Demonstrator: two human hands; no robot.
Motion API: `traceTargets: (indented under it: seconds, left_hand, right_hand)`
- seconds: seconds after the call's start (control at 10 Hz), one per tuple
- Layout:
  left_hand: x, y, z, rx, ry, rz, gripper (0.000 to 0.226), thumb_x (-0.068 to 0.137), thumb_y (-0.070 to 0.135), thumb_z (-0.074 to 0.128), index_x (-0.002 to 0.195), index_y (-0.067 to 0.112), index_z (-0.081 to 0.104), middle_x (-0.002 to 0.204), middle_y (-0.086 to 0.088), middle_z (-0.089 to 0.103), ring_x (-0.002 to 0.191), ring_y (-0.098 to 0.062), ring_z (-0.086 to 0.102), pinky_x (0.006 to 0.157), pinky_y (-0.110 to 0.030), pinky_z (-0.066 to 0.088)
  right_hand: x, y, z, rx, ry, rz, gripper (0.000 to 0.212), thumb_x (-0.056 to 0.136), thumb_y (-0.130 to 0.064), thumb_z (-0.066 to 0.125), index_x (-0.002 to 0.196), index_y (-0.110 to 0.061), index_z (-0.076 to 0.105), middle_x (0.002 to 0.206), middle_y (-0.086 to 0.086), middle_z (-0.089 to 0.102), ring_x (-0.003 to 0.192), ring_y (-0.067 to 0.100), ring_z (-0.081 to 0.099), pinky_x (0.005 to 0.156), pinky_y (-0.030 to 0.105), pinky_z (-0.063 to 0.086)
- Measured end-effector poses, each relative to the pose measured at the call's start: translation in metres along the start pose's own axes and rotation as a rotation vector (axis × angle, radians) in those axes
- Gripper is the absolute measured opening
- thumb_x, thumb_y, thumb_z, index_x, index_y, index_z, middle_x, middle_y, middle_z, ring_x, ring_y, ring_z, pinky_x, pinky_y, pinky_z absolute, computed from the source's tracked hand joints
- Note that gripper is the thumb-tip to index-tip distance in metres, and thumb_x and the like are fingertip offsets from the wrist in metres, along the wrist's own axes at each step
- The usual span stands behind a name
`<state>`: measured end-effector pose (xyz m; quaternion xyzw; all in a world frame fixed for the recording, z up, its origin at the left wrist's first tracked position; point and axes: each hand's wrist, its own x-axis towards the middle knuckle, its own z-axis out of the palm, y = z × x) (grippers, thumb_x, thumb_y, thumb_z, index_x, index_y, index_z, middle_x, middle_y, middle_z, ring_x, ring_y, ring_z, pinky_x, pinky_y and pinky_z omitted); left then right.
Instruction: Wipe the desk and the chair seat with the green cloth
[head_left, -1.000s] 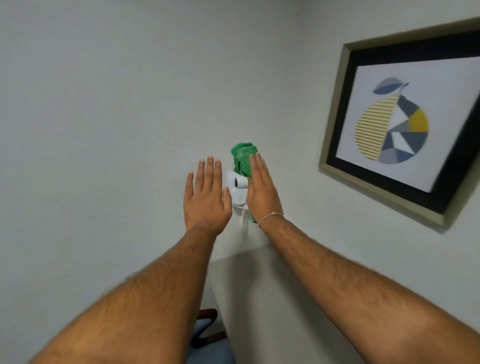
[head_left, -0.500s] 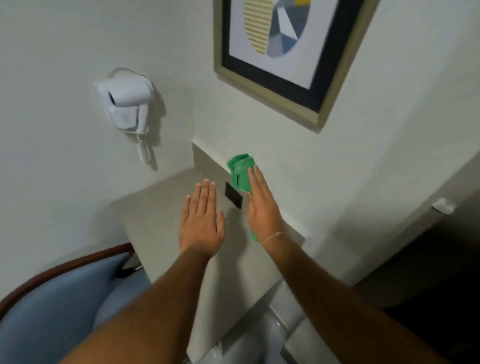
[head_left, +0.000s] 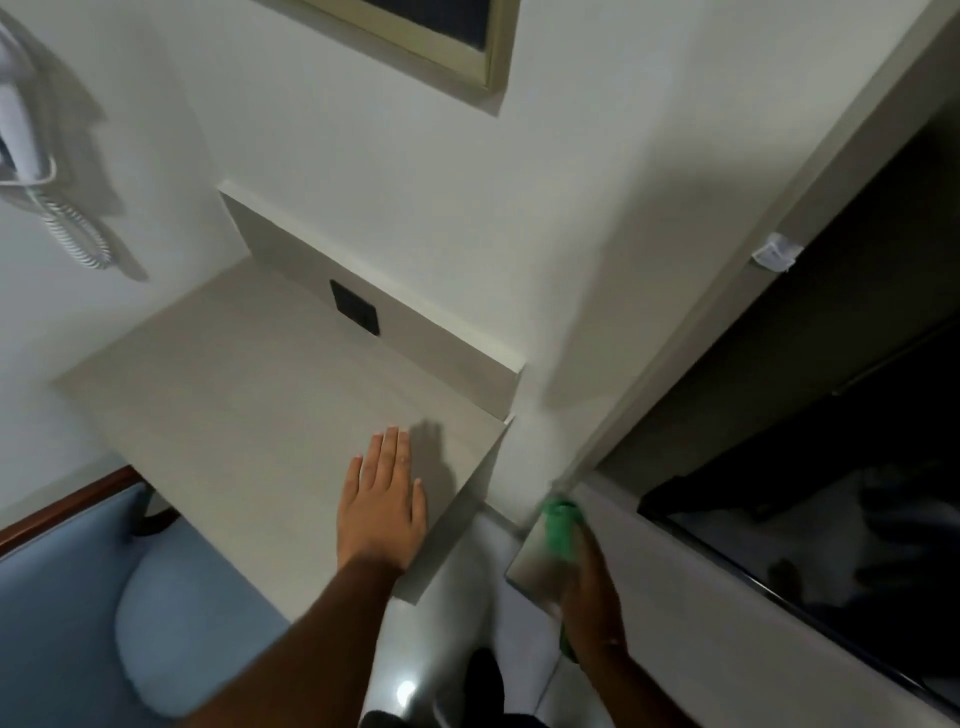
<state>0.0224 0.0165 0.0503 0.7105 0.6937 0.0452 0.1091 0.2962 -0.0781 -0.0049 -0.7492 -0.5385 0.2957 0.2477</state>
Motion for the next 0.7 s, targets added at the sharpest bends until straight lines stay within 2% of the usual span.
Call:
traceTargets:
  seconds: [0.1, 0.2, 0.3, 0.4, 0.5, 0.6, 0.7]
  left_hand:
    - [-0.003, 0.004, 0.009, 0.011, -0.017, 0.015, 0.074, 0.103, 0.047, 0.002, 0.171, 0.018, -0.002, 0.180, -0.002, -0.003, 0.167, -0.019, -0.008, 0.135, -0.041, -0.005]
    - [-0.012, 0.002, 0.020, 0.033, -0.035, 0.031, 0.073, 0.104, 0.046, 0.007, 0.171, 0.017, 0.000, 0.180, -0.002, -0.001, 0.167, -0.020, -0.005, 0.135, -0.040, -0.004]
    - [-0.027, -0.004, 0.034, 0.058, -0.082, 0.037, 0.072, 0.106, 0.046, 0.008, 0.171, 0.017, -0.003, 0.180, -0.002, -0.005, 0.167, -0.020, -0.010, 0.135, -0.041, -0.006]
    - [-0.045, -0.014, 0.042, 0.086, -0.122, 0.025, 0.071, 0.106, 0.046, 0.007, 0.170, 0.018, -0.007, 0.179, -0.002, -0.008, 0.166, -0.020, -0.013, 0.136, -0.042, -0.004]
    - [-0.054, -0.024, 0.046, 0.082, -0.121, 0.002, 0.071, 0.107, 0.045, 0.010, 0.170, 0.017, -0.006, 0.179, -0.001, -0.008, 0.166, -0.020, -0.012, 0.136, -0.043, -0.002]
    - [-0.063, -0.037, 0.043, 0.099, -0.121, -0.028, 0.071, 0.107, 0.045, 0.010, 0.170, 0.016, -0.006, 0.180, -0.002, -0.008, 0.166, -0.020, -0.011, 0.136, -0.043, -0.003]
    - [-0.063, -0.040, 0.043, 0.102, -0.113, -0.069, 0.072, 0.106, 0.044, 0.010, 0.171, 0.015, -0.003, 0.180, -0.004, -0.003, 0.167, -0.021, -0.007, 0.136, -0.044, -0.001]
  right_hand:
    - [0.020, 0.020, -0.002, 0.053, 0.260, 0.250, 0.053, 0.103, 0.004, 0.046, 0.155, -0.005, 0.041, 0.154, 0.021, 0.050, 0.140, 0.037, 0.051, 0.115, 0.036, 0.039]
    - [0.037, 0.018, -0.006, -0.068, 0.311, 0.409, 0.048, 0.108, 0.000, 0.041, 0.155, 0.001, 0.037, 0.155, 0.026, 0.046, 0.143, 0.043, 0.047, 0.122, 0.049, 0.037]
    - [0.059, 0.000, 0.008, 0.118, 0.220, 0.507, 0.056, 0.109, -0.008, 0.043, 0.159, 0.005, 0.024, 0.163, 0.028, 0.032, 0.149, 0.043, 0.039, 0.124, 0.044, 0.030]
    - [0.063, -0.019, 0.025, 0.059, 0.023, 0.541, 0.067, 0.112, -0.030, 0.036, 0.164, -0.001, 0.005, 0.173, 0.019, 0.005, 0.159, 0.037, 0.019, 0.127, 0.042, 0.020]
    - [0.060, -0.016, 0.041, -0.154, -0.057, 0.521, 0.067, 0.112, -0.036, 0.029, 0.165, -0.005, 0.001, 0.175, 0.014, -0.002, 0.162, 0.028, 0.004, 0.129, 0.045, 0.016]
    - [0.049, -0.019, 0.044, -0.287, -0.063, 0.460, 0.067, 0.112, -0.035, 0.031, 0.165, -0.005, 0.003, 0.175, 0.015, 0.001, 0.163, 0.027, 0.005, 0.130, 0.044, 0.015]
    - [0.043, -0.028, 0.054, -0.321, -0.112, 0.252, 0.063, 0.112, -0.035, 0.029, 0.166, -0.011, 0.005, 0.175, 0.009, 0.000, 0.163, 0.024, 0.002, 0.132, 0.044, 0.008]
